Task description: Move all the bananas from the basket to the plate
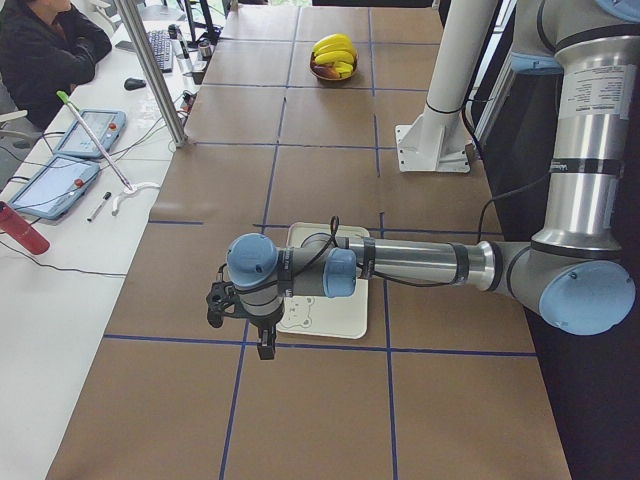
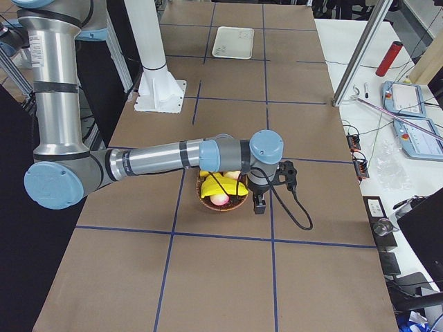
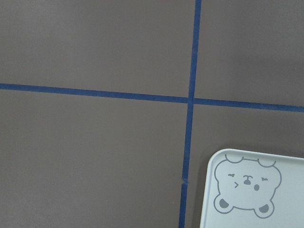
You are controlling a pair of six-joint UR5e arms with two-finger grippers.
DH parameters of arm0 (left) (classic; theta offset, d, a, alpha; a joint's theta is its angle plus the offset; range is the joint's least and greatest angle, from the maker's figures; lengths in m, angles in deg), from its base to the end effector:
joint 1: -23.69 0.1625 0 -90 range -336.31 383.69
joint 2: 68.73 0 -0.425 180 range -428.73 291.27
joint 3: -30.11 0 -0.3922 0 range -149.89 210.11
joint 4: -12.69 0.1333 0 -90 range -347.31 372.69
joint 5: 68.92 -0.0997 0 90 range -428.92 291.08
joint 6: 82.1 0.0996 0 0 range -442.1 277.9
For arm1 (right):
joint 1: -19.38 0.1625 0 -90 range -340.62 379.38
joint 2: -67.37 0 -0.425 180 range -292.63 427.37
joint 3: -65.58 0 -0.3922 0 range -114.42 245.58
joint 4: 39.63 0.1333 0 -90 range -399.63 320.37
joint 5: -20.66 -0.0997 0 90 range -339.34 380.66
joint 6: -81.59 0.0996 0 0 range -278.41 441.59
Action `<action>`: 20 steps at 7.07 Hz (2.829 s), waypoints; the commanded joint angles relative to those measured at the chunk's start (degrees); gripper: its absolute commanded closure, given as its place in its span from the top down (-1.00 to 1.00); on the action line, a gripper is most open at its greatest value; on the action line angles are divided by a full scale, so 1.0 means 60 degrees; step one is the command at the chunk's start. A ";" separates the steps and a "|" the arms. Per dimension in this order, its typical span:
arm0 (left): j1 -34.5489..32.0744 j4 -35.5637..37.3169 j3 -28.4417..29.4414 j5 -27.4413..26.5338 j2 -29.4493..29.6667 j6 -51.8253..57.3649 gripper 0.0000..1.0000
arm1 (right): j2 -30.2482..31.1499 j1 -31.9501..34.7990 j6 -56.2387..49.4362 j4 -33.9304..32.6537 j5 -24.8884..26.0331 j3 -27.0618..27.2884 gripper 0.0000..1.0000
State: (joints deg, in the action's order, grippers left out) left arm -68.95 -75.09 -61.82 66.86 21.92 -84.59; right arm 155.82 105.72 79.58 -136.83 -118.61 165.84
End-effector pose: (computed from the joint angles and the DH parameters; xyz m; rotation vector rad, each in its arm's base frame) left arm -0.0847 -0.4934 0.6387 0.0070 0.7992 -0.0822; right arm 0.0258 -0.5027 0.5638 0.0631 -0.8610 -0.1273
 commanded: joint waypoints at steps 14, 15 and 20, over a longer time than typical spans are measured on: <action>0.0001 0.0025 -0.0454 0.0001 -0.0006 -0.0054 1.00 | 0.1138 -0.3272 0.5110 0.5595 -0.0109 -0.1345 0.84; 0.0001 0.0040 -0.0513 0.0001 -0.0020 -0.0054 1.00 | 0.1137 -0.3287 0.5095 0.5581 -0.0109 -0.1345 0.25; 0.0001 0.0069 -0.0528 0.0001 -0.0006 -0.0069 1.00 | 0.1182 -0.2765 0.5066 0.5538 -0.1304 -0.0864 -1.00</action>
State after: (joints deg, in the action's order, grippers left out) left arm -68.94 -74.73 -64.96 66.87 21.88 -84.99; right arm 163.09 86.94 109.83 -103.07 -122.87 159.20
